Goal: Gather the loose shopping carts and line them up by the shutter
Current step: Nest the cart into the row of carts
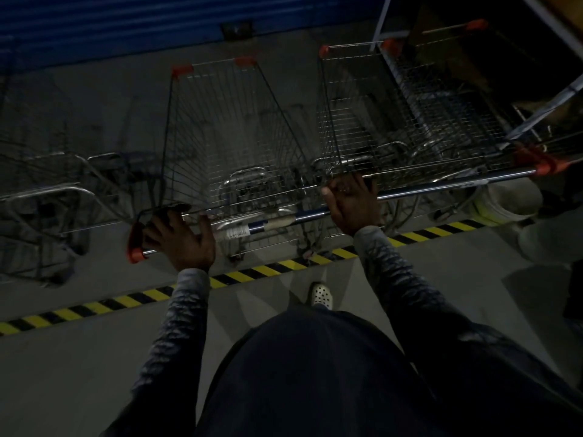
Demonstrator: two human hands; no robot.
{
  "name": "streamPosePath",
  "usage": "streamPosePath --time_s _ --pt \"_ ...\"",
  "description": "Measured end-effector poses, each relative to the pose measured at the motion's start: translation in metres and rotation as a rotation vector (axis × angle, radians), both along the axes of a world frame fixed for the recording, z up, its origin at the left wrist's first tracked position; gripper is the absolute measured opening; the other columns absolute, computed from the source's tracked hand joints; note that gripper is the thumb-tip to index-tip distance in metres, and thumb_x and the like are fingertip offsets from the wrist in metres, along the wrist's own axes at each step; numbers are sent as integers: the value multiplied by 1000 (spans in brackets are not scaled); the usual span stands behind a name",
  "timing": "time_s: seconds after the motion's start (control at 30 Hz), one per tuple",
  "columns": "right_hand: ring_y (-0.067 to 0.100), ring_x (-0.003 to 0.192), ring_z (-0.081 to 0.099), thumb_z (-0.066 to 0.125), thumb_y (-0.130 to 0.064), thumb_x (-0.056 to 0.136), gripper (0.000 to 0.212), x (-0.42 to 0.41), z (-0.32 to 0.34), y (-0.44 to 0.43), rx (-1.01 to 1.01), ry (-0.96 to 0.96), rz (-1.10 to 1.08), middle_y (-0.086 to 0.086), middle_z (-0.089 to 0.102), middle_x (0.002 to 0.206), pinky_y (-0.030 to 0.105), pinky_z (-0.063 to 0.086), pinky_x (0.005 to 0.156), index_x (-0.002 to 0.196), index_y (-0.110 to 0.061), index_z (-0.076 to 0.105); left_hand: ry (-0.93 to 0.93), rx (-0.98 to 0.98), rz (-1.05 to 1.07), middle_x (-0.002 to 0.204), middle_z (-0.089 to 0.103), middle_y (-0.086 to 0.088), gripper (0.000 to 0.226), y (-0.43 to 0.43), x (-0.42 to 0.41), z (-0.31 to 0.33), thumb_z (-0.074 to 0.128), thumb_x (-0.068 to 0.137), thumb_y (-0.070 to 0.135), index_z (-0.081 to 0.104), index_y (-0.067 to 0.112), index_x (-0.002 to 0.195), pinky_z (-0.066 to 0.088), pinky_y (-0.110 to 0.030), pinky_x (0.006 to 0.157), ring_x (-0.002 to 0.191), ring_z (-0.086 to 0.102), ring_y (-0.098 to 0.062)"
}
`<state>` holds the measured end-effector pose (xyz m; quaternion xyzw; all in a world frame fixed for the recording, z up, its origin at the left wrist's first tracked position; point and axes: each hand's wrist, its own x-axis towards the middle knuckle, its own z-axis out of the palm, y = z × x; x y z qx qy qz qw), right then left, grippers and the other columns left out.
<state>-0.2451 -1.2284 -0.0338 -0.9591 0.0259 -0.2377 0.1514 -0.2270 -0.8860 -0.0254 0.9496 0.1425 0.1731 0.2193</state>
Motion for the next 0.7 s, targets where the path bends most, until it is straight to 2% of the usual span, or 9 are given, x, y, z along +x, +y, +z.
streamPosePath --time_s 0.13,0.33,0.47,0.7 --pt "30 103 55 36 -52 105 57 3 -3 0 -13 -45 -18 -1 66 105 47 38 90 85 -16 76 77 81 33 137 44 -32 64 12 6 -3 47 93 51 48 -2 128 26 -63 103 126 37 -51" --pt "28 99 55 40 -48 105 54 4 -5 2 -27 -99 -34 -2 66 102 43 38 85 82 -17 78 111 118 53 138 43 -34 65 12 6 -5 42 92 52 49 -2 128 23 -64 105 129 36 -50" --pt "28 100 52 50 -42 101 42 4 -3 5 -29 -140 -58 3 66 101 42 37 84 83 -15 76 82 153 64 130 47 -32 57 11 8 -5 47 92 48 48 0 123 27 -61 102 122 40 -47" --pt "29 99 50 61 -35 96 29 6 1 9 -46 -178 -93 9 66 103 41 36 82 84 -12 74 74 164 63 128 48 -32 57 12 12 -3 44 91 49 48 0 120 27 -60 102 122 41 -48"
